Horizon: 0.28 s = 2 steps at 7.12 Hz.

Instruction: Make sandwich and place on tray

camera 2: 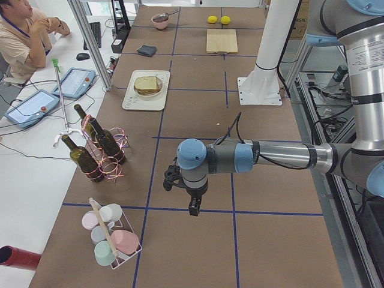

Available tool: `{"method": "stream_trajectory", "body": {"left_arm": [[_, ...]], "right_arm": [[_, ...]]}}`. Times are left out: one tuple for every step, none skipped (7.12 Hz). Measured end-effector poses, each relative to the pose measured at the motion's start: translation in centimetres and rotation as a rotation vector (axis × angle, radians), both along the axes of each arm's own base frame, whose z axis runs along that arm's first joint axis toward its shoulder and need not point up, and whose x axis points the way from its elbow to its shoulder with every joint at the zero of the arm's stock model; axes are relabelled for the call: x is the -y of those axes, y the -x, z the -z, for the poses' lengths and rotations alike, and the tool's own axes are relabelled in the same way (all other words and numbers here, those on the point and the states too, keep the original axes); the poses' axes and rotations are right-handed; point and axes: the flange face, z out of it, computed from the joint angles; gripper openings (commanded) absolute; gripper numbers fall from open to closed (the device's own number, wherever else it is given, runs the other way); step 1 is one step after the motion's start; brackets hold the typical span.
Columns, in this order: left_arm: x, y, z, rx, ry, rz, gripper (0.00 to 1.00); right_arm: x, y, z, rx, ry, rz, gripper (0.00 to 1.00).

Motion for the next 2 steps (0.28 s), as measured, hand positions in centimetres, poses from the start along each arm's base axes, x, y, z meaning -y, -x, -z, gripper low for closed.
{"method": "stream_trajectory", "body": {"left_arm": [[0.0, 0.05, 0.17, 0.001, -0.003, 0.001, 1.0], [-0.01, 0.11, 0.37, 0.002, -0.007, 0.003, 1.0]], "right_arm": [[-0.12, -0.03, -0.15, -0.004, 0.003, 0.0, 1.0], [-0.28, -0.03, -0.29, -0.003, 0.007, 0.0, 1.0]]}}
